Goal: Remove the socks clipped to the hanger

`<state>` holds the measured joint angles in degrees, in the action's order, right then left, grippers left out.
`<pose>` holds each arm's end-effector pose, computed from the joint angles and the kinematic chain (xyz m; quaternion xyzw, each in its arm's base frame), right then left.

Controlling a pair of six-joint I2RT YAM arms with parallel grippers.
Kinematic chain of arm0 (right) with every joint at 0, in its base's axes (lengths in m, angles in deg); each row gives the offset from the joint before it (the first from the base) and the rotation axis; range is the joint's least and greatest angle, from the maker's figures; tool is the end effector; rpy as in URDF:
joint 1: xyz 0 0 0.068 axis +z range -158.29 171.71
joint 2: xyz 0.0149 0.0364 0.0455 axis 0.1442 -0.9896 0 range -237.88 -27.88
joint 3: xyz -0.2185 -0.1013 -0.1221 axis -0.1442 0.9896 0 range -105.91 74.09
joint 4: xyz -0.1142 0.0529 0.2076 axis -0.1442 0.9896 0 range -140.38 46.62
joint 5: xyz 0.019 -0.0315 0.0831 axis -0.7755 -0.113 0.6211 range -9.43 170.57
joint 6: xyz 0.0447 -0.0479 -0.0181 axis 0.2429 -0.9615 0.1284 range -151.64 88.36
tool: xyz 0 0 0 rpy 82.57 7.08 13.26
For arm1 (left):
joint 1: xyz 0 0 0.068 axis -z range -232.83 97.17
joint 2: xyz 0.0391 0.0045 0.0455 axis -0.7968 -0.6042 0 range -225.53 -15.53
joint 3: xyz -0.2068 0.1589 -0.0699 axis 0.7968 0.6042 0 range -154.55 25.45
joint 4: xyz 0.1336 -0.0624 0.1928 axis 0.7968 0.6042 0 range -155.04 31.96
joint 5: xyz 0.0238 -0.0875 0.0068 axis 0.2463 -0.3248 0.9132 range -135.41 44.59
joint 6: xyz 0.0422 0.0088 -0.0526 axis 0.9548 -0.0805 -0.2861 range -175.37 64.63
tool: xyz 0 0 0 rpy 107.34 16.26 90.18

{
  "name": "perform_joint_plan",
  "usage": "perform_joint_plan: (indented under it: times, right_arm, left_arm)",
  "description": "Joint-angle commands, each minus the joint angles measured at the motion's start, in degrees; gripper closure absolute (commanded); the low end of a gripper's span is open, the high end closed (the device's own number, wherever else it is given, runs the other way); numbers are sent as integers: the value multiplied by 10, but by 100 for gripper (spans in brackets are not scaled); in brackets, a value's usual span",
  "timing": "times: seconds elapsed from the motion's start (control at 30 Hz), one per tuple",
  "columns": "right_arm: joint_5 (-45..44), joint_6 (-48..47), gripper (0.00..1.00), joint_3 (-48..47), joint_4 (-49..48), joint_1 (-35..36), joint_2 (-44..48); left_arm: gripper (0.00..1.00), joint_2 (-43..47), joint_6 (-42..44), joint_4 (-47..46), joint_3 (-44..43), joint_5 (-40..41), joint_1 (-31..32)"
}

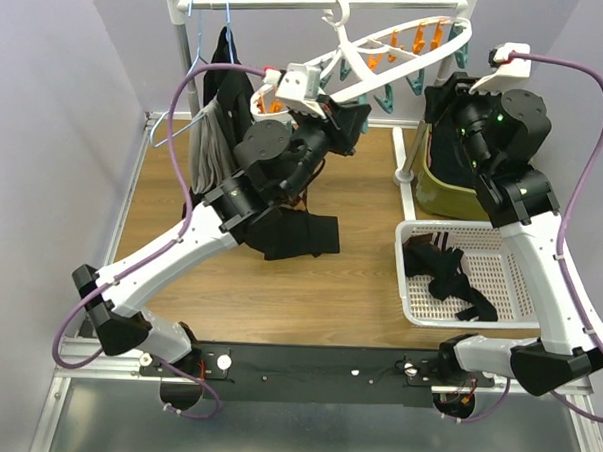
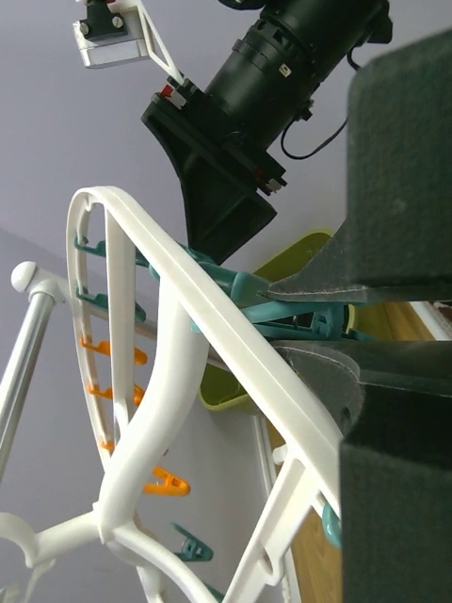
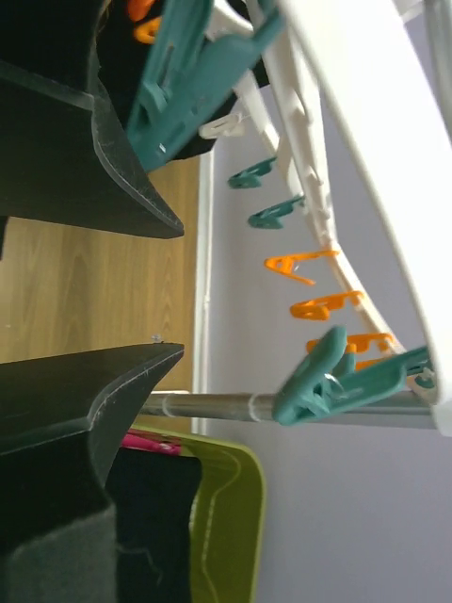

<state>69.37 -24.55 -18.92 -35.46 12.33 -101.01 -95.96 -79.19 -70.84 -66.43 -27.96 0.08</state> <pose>0.2493 0.0826 0.5073 -0.0078 0.6764 0.1116 0.7280 0.1974 -0.2339 0.5118 0.0290 0.5981 -0.4234 0.6799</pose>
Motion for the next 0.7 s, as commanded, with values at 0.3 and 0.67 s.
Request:
perform_joint_plan:
  times: [0.3, 0.67]
  right_arm:
    - [-117, 79, 42, 54, 150, -4, 68]
    - [20, 115, 41, 119, 176, -3, 113]
  left_arm:
    - [100, -128, 76, 57, -163, 138, 91]
    - [99, -131, 66, 57, -147, 125, 97]
